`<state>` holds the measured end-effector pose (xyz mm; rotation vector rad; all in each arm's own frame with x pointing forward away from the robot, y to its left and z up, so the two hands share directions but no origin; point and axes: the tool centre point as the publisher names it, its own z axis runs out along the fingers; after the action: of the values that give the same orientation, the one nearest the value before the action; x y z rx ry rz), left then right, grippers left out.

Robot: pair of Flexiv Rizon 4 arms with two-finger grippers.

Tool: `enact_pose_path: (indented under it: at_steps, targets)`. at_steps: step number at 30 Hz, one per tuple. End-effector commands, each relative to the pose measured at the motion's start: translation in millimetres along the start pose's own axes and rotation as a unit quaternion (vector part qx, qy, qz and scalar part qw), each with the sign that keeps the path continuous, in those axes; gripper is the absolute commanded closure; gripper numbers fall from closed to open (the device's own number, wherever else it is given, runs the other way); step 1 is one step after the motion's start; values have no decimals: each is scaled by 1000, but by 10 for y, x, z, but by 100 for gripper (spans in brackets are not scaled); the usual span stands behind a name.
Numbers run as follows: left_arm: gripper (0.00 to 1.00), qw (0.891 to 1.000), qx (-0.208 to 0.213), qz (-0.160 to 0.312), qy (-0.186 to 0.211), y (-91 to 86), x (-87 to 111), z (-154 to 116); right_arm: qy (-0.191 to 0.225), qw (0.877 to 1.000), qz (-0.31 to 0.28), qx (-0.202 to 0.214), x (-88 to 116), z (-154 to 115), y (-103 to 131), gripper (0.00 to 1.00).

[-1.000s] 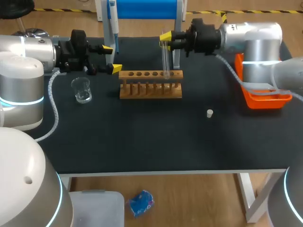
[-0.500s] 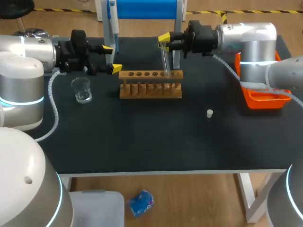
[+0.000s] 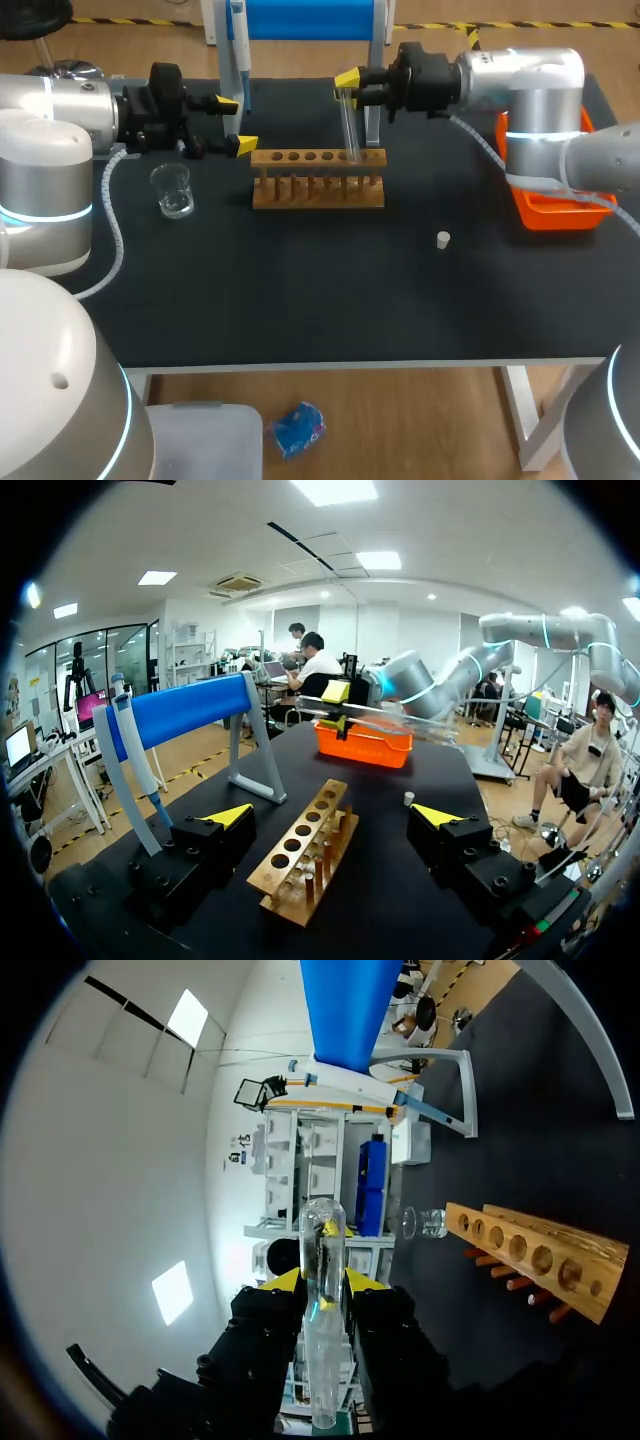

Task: Invert the test tube, pick up the pipette, mount the tip to pipette, aspirate from beaker and dispense into the tube, eject the tip, return the pipette, and cap with the stopper.

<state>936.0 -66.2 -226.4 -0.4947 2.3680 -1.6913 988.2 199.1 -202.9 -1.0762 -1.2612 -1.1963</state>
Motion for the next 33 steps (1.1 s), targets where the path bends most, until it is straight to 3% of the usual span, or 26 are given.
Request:
enact_pose_path:
  at_steps: [1,2,3,6,9,11,25,27,29,33]
  targets:
    - [0,1000,0,0,0,0,-3,-1,-1,1000,0,0,9,-4,-4,100]
    - [0,1000,15,26,-3,-13,17,5,-1,1000,0,0,9,-4,-4,100]
    - [0,994,55,89,-10,-45,66,15,-1,1000,0,0,9,-4,-4,100]
    - [0,980,102,168,-24,-49,139,32,-1,1000,0,0,9,-4,-4,100]
    - [0,965,84,245,-26,-18,210,91,-1,1000,0,0,9,-4,-4,100]
    - [0,962,86,260,-26,-9,224,106,-1,1000,0,0,9,-4,-4,100]
    - [0,963,88,251,-35,3,198,109,-1,1000,0,0,9,-4,-4,100]
    - [0,934,87,346,-32,3,254,138,-1,1000,0,0,9,-4,-4,100]
    - [0,917,115,380,-43,16,290,175,-1,1000,0,0,9,-4,-4,100]
    - [0,864,125,481,-77,-32,368,241,-1,1000,0,0,9,-4,-4,100]
